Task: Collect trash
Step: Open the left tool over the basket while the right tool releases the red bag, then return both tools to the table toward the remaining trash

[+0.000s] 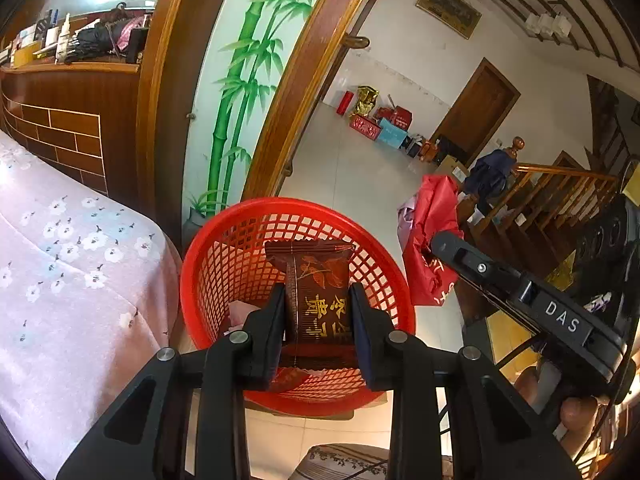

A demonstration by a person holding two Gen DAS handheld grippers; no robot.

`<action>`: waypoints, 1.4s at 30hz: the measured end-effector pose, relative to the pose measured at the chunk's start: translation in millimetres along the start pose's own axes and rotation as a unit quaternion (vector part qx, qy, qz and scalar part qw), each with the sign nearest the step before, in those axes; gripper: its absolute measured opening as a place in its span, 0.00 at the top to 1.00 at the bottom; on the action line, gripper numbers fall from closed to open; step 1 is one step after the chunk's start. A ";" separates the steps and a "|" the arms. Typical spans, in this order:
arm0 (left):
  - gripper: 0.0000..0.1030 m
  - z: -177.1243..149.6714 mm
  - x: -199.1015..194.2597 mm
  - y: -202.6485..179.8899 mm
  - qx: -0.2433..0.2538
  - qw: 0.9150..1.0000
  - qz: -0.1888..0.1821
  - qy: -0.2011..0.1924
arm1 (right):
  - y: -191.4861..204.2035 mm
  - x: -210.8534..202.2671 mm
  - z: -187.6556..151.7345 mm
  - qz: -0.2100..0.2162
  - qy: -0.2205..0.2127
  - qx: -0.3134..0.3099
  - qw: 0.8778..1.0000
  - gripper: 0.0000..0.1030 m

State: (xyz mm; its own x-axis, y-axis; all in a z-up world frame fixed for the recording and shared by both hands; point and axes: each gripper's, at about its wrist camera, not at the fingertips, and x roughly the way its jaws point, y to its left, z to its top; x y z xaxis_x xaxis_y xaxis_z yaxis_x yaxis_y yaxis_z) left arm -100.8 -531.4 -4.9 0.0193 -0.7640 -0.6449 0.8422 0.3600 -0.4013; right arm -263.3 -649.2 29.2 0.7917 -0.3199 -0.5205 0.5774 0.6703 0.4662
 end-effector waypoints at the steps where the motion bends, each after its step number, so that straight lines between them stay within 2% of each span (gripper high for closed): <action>1: 0.71 -0.3 2.5 0.6 0.000 1.000 0.002 0.001 | -2.0 2.6 0.2 -0.001 0.003 0.002 1.000 0.85; 5: 0.66 -1.4 9.9 7.7 -0.008 1.000 0.008 0.005 | -6.0 12.6 0.8 -0.007 0.011 0.009 1.000 0.83; 8: 0.59 -1.2 6.5 11.9 -0.016 1.000 -0.002 0.004 | -6.2 16.1 2.0 -0.004 0.017 0.024 1.000 0.66; 10: 0.58 -2.1 -3.2 15.3 -0.022 1.000 -0.003 -0.003 | -6.3 15.3 2.1 -0.003 0.014 0.024 1.000 0.61; 13: 0.50 -3.2 -27.2 21.4 -0.029 0.999 0.003 -0.021 | 1.9 9.1 3.3 0.004 0.007 0.016 1.000 0.59; 15: 0.41 -6.0 -54.6 27.1 -0.033 0.998 0.012 -0.045 | 11.4 2.8 4.7 0.013 -0.001 0.008 1.000 0.56; 18: 0.32 -13.6 -102.8 37.4 -0.043 0.995 0.044 -0.082 | 34.9 -12.8 6.1 0.049 -0.024 -0.010 0.998 0.41; 20: 0.28 -20.6 -138.4 47.1 -0.058 0.989 0.078 -0.111 | 53.4 -21.5 4.9 0.071 -0.037 -0.024 0.996 0.30; 23: 0.22 -35.9 -196.0 64.8 -0.079 0.976 0.126 -0.158 | 83.6 -29.2 2.1 0.114 -0.049 -0.041 0.991 0.21; 26: 0.22 -54.9 -251.1 86.4 -0.103 0.960 0.174 -0.194 | 116.7 -30.9 -5.6 0.158 -0.048 -0.061 0.984 0.18; 29: 0.22 -71.2 -289.1 104.6 -0.117 0.945 0.220 -0.211 | 154.6 -21.8 -18.4 0.203 -0.032 -0.084 0.975 0.17; 31: 0.22 -83.3 -315.7 118.8 -0.129 0.933 0.253 -0.223 | 181.0 -14.4 -29.8 0.227 -0.021 -0.101 0.969 0.17; 36: 0.22 -108.4 -363.6 149.1 -0.167 0.909 0.297 -0.240 | 246.0 8.3 -59.4 0.294 0.024 -0.138 0.946 0.17; 39: 0.22 -120.8 -386.3 163.6 -0.186 0.894 0.320 -0.250 | 275.9 22.2 -72.9 0.317 0.046 -0.159 0.934 0.16; 42: 0.22 -131.8 -404.6 174.8 -0.201 0.884 0.336 -0.256 | 302.0 36.7 -83.8 0.340 0.071 -0.174 0.922 0.16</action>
State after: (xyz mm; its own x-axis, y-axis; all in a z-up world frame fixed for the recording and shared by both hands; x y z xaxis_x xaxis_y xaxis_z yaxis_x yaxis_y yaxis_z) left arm -32.4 -88.8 100.2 0.7699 -0.4112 -0.4879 0.2916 0.9069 -0.3042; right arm -76.6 -402.4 90.9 0.8985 0.3267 -0.2931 -0.1606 0.8662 0.4733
